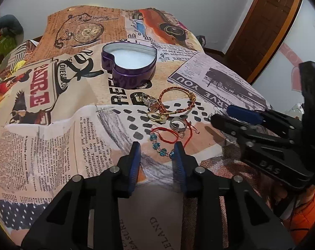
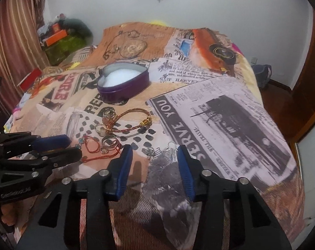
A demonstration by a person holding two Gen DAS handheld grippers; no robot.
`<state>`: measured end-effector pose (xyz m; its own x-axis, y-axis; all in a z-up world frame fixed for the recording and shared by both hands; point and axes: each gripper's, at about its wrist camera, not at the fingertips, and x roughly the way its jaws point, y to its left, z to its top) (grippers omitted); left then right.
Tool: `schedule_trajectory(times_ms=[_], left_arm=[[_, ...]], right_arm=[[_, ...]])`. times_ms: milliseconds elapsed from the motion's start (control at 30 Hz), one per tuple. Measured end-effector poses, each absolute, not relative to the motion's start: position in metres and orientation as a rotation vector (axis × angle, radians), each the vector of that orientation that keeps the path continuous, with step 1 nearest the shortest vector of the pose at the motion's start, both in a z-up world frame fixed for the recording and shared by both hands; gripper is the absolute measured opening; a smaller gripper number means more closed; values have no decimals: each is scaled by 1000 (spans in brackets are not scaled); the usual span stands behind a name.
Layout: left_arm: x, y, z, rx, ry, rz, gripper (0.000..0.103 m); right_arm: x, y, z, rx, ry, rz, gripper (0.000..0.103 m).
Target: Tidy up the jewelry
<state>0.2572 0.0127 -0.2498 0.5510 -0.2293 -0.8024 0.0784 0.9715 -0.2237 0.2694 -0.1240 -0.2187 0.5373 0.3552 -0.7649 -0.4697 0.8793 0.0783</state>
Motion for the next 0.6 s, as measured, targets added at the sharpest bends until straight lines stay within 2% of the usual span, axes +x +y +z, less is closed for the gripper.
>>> schedule_trajectory(times_ms=[67,200,367,400,467,600], left_arm=[[257,12,-251,-175,969,-185,21],[258,13,-254,-181,956,-162,11],[256,14,-254,-183,943,-159,10],[256,14,-254,-184,940,-157,10],[254,15,-253,-189,931,-154,0],[252,23,-253,-218,923,-121,0]], right_arm=[[273,-123,-223,-142,895,499,37],[278,-125,-230,-122,929,506,36],[279,-123,-233,-130,931,494,33],[279,-123,-233,-137,929,490,31],[280,-122,-234,-154,927,477,26],[283,-122,-234,-157,929,473,12]])
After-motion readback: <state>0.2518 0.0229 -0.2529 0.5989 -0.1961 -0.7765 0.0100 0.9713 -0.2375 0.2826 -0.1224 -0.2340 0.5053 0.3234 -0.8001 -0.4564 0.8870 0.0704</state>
